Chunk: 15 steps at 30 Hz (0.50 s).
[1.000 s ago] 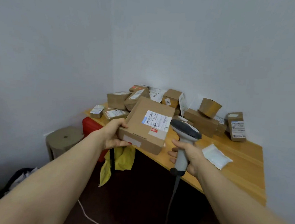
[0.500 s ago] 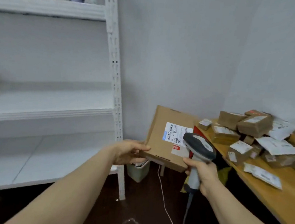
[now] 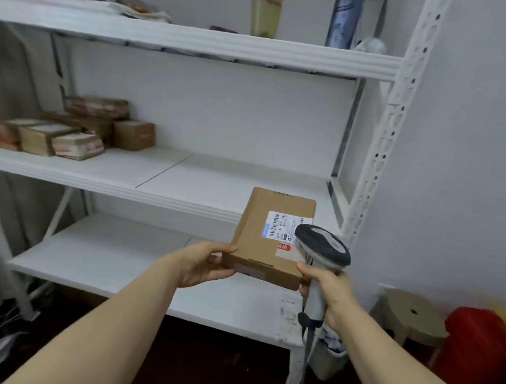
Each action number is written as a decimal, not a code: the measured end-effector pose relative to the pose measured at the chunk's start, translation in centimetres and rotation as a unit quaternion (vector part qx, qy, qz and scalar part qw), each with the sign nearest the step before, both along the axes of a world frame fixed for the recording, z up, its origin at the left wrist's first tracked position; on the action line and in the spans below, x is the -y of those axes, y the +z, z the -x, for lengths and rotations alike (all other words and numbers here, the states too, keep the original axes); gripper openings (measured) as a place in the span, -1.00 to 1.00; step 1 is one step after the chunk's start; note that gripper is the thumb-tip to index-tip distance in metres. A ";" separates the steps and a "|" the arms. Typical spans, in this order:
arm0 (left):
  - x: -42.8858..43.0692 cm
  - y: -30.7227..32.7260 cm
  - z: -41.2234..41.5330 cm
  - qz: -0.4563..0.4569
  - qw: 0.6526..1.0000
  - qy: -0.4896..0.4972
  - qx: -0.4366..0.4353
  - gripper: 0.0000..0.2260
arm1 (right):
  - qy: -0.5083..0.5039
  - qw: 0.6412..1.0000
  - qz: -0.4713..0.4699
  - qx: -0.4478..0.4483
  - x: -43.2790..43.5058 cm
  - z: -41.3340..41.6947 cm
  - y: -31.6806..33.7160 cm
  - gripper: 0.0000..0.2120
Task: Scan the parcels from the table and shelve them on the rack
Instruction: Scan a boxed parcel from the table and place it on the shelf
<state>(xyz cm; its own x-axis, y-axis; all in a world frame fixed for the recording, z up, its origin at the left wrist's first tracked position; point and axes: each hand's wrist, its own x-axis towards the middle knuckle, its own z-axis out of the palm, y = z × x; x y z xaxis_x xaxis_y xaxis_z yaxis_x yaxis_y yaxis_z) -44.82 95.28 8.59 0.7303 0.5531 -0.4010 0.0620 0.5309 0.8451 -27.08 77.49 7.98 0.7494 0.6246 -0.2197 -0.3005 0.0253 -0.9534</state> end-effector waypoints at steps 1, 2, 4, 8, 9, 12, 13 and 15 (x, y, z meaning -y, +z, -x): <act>-2.3 0.0 1.3 -0.010 1.000 0.011 0.000 -0.80 | 0.005 1.000 -0.001 -0.003 -3.0 0.8 0.0 -0.68; -4.7 0.1 2.6 -0.020 0.999 0.026 -0.001 -0.79 | 0.011 1.000 0.001 -0.007 -6.1 1.9 -0.1 -0.68; -9.4 0.3 5.5 -0.044 0.997 0.065 -0.005 -0.77 | 0.022 1.000 0.002 -0.017 -11.8 4.4 0.0 -0.69; -18.0 1.3 10.2 -0.108 0.985 0.129 -0.048 -0.75 | 0.044 0.998 -0.003 -0.035 -22.1 8.8 0.5 -0.74; -19.7 1.4 10.9 -0.111 0.983 0.138 -0.055 -0.73 | 0.049 0.998 0.000 -0.036 -24.3 9.6 0.7 -0.75; -24.1 1.6 12.1 -0.104 0.981 0.155 -0.055 -0.70 | 0.054 0.998 0.002 -0.038 -30.0 11.1 1.5 -0.77; -25.5 1.6 12.2 -0.099 0.980 0.163 -0.047 -0.68 | 0.055 0.998 0.000 -0.039 -31.7 11.2 1.8 -0.77; -28.5 1.9 12.1 -0.087 0.978 0.186 -0.024 -0.67 | 0.060 0.997 -0.005 -0.039 -35.3 11.1 2.3 -0.78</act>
<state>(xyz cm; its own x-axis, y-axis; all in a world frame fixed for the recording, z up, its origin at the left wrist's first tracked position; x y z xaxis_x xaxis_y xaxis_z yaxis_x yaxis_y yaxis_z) -56.93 123.81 10.52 0.4486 0.8396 -0.3062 -0.0662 0.3729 0.9255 -38.19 112.77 10.24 0.6495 0.7119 -0.2669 -0.3749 -0.0055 -0.9270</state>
